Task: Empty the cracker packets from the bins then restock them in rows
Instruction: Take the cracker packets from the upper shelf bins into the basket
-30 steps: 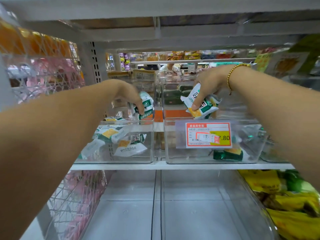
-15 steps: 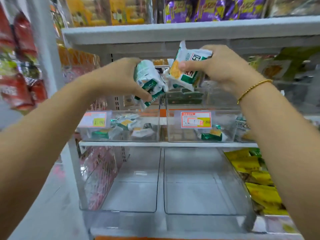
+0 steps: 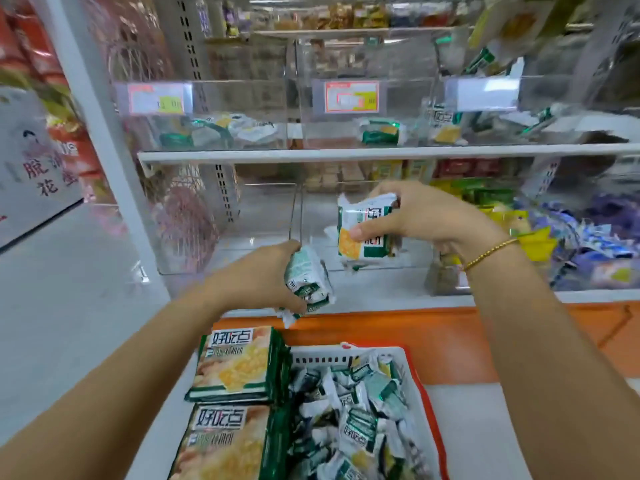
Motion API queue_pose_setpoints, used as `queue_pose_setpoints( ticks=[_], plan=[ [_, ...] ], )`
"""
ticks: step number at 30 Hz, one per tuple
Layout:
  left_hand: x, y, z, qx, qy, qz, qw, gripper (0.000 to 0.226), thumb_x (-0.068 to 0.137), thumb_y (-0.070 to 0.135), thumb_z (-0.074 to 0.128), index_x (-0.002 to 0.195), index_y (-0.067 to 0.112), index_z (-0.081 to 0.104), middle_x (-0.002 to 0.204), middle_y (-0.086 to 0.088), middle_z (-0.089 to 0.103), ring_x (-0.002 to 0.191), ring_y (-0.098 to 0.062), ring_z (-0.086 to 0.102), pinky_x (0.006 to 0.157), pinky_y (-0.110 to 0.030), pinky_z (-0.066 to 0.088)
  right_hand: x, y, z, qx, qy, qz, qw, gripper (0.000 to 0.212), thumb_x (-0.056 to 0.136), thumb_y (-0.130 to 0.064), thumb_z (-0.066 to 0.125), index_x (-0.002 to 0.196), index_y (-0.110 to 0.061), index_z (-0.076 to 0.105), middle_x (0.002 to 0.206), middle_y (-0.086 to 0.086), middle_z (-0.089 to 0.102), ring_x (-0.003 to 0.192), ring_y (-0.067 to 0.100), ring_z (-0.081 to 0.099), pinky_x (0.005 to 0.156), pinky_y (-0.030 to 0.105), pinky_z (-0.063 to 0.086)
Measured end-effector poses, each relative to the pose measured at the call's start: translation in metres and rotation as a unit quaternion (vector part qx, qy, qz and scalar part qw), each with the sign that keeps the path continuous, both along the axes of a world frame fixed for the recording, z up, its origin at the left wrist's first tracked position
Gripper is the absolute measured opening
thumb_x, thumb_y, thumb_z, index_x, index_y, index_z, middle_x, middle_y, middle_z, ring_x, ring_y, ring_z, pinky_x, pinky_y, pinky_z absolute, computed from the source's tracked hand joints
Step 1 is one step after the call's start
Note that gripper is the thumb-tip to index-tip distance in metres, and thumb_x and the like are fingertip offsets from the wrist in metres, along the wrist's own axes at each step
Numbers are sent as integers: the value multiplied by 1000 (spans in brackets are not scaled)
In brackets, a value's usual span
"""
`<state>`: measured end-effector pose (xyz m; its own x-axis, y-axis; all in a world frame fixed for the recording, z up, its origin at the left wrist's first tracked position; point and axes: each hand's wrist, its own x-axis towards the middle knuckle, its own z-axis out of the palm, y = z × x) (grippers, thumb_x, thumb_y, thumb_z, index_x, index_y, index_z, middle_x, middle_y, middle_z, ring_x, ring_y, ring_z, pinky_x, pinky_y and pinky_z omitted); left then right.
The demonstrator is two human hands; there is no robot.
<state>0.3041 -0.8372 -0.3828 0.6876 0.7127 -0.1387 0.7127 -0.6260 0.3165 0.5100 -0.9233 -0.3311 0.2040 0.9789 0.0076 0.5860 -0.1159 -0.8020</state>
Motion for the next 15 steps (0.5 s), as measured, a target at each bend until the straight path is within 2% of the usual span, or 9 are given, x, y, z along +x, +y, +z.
queue_pose_setpoints(
  ticks=[2,4,5,6,8,9,10,12,15],
  plan=[
    [6,-10,-52,-61,36,19,997,104,74,34,79,151,13,13,153,-6,30,133,-23,38,99,-27,36,1,-6,-51,-70,21,-13,997,37,67,-28,86,92,-21,59,76,-8,62,63,11,56,57,26,47],
    [14,-20,-102,-118,53,39,991,102,76,28,78,151,12,12,153,-8,30,133,-23,39,100,-28,38,5,-10,-106,-126,60,-30,990,34,68,-24,86,90,-17,61,81,-3,64,72,15,58,71,37,50],
    [17,-25,-127,-142,60,53,987,101,76,25,78,151,10,12,152,-9,31,133,-24,40,99,-28,39,6,-13,-133,-154,79,-38,984,29,70,-21,85,88,-15,62,86,-2,66,74,13,58,76,35,50],
    [20,-30,-151,-164,64,67,982,101,77,23,77,152,8,11,151,-10,32,132,-25,41,99,-29,40,6,-16,-159,-176,95,-48,979,27,71,-20,84,86,-12,64,91,1,68,75,11,57,77,31,51],
    [26,-38,-192,-192,57,107,974,98,78,20,76,150,3,12,140,-14,46,122,-27,51,94,-32,47,7,-22,-204,-210,137,-81,965,29,71,-23,84,85,-12,60,91,4,63,76,11,55,63,25,49],
    [29,-42,-209,-191,46,132,972,95,78,18,75,149,2,13,128,-14,55,111,-27,58,85,-34,51,6,-25,-220,-217,164,-104,957,35,72,-23,84,97,-14,60,101,5,60,87,15,57,66,24,47],
    [31,-44,-222,-178,30,159,971,91,79,17,73,147,2,15,115,-13,61,99,-27,63,76,-34,54,7,-26,-234,-228,193,-132,945,55,74,-22,83,120,-11,56,120,9,56,106,23,56,77,28,48],
    [36,-46,-236,-116,-1,199,973,78,80,14,71,142,3,24,103,-12,62,90,-26,64,69,-35,55,11,-30,-253,-260,228,-158,925,87,76,-19,81,146,-5,32,147,14,39,130,32,43,92,39,48],
    [45,-42,-244,-6,40,185,982,62,83,9,63,136,4,32,122,-15,56,111,-30,53,96,-39,46,20,-39,-269,-371,151,-105,910,97,75,-18,82,150,-3,22,154,16,29,134,33,39,98,44,48]
  ],
)
